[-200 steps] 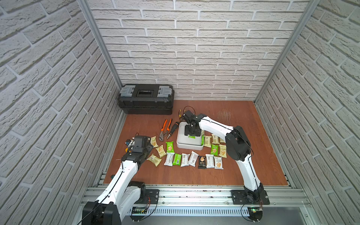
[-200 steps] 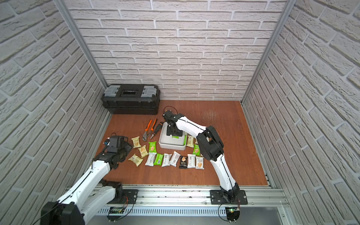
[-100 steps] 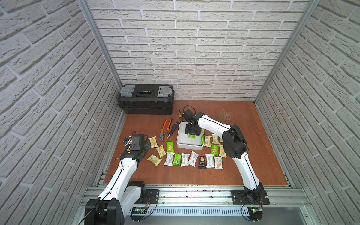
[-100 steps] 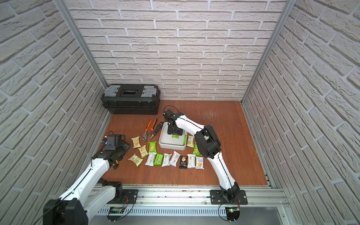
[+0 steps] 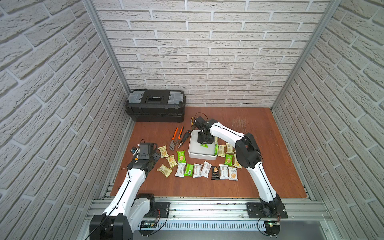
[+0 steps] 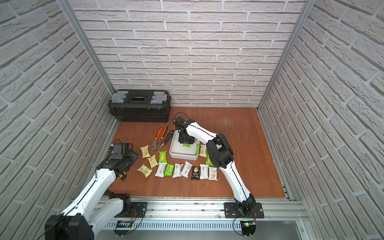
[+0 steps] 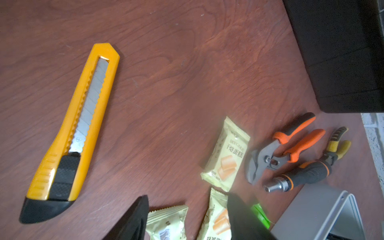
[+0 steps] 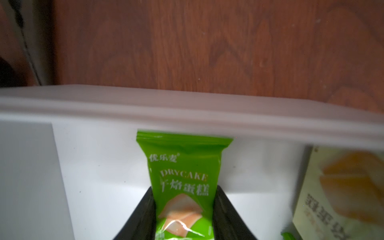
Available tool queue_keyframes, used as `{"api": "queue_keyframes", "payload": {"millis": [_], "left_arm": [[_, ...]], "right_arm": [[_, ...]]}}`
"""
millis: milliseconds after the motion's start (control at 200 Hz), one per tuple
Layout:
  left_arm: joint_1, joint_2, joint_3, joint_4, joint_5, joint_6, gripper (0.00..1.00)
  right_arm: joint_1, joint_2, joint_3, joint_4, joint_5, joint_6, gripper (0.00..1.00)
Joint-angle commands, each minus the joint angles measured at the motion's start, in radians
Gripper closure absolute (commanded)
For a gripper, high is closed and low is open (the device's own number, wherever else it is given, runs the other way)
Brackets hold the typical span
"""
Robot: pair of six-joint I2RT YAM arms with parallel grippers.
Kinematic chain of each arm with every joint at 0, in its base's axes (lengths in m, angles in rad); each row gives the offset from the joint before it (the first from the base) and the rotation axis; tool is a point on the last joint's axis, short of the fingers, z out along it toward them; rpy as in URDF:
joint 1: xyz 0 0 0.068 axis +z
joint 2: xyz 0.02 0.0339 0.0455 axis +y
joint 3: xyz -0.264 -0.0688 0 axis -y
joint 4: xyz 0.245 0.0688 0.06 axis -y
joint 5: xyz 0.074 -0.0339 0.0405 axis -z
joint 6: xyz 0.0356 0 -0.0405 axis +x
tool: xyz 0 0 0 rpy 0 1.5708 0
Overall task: Take the cookies out of the storage box
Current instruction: Pick up the cookie from the storage box.
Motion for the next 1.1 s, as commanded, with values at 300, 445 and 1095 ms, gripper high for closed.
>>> {"api": "queue_keyframes", "payload": {"millis": [300, 445, 1095], "left_arm": [[0.013, -0.017, 0.024, -0.041, -0.016, 0.008, 0.34], [0.013, -0.008, 0.039, -0.048, -0.016, 0.010, 0.34], [-0.126, 0.067, 0.130, -0.051, -0.102, 0.050, 0.36]], "right_arm": [[-0.001, -0.087, -0.012, -0.010, -0.012, -0.032, 0.60], [-0.001, -0.153, -0.069, 0.016, -0.015, -0.028, 0.61], [-0.090, -0.463, -0.275, 0.024, 0.035, -0.091, 0.65]]}}
